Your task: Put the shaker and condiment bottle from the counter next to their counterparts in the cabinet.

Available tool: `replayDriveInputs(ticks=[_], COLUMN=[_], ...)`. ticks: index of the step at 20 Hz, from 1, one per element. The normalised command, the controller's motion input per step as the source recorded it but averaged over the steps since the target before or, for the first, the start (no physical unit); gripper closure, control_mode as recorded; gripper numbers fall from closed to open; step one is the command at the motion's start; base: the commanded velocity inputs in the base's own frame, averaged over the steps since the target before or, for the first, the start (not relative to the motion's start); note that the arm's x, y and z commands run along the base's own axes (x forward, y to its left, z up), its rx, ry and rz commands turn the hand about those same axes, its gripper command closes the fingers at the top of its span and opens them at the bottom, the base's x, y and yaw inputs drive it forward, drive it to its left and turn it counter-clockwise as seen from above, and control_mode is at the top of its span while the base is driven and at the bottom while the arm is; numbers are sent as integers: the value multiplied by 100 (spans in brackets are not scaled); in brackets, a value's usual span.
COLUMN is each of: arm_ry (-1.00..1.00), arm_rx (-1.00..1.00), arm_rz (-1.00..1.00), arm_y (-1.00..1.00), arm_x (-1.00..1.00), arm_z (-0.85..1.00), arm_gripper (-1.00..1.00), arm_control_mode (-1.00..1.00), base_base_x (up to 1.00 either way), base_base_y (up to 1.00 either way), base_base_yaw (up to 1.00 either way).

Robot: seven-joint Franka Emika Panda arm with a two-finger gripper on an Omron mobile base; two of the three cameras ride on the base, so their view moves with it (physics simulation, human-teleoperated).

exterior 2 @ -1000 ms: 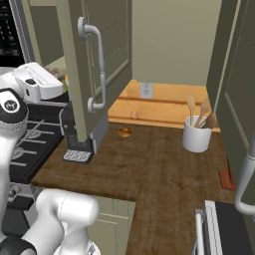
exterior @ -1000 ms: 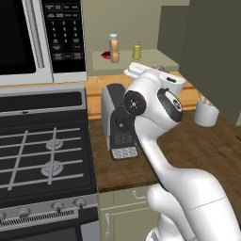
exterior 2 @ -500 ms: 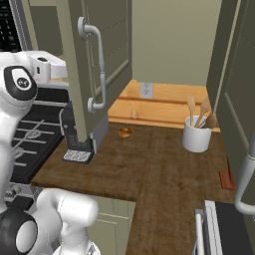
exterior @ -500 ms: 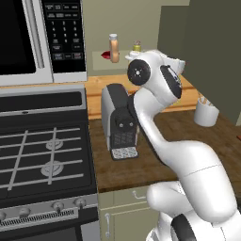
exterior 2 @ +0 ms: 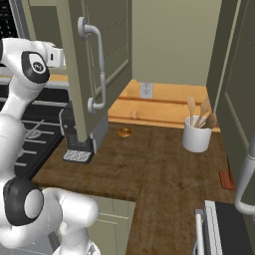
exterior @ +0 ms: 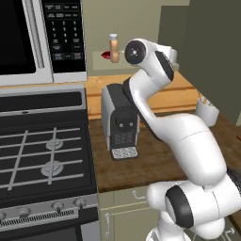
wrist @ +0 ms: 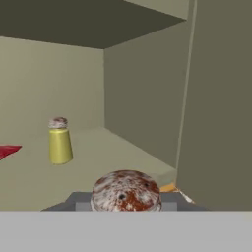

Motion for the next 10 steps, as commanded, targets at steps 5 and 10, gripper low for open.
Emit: replayDriveInputs(ticks=[5,10], arm_ry=[-10,-11], arm_rx=[0,1], arm_rz=[1,4], arm_y=[-9,-28], arm_x=[32,36], arm_z=[-17,-13], arm_gripper=[100,100], arm_control_mode=[-100,-100], base_base_x=[0,0], base_base_y=[0,0], base_base_yaw=[0,0])
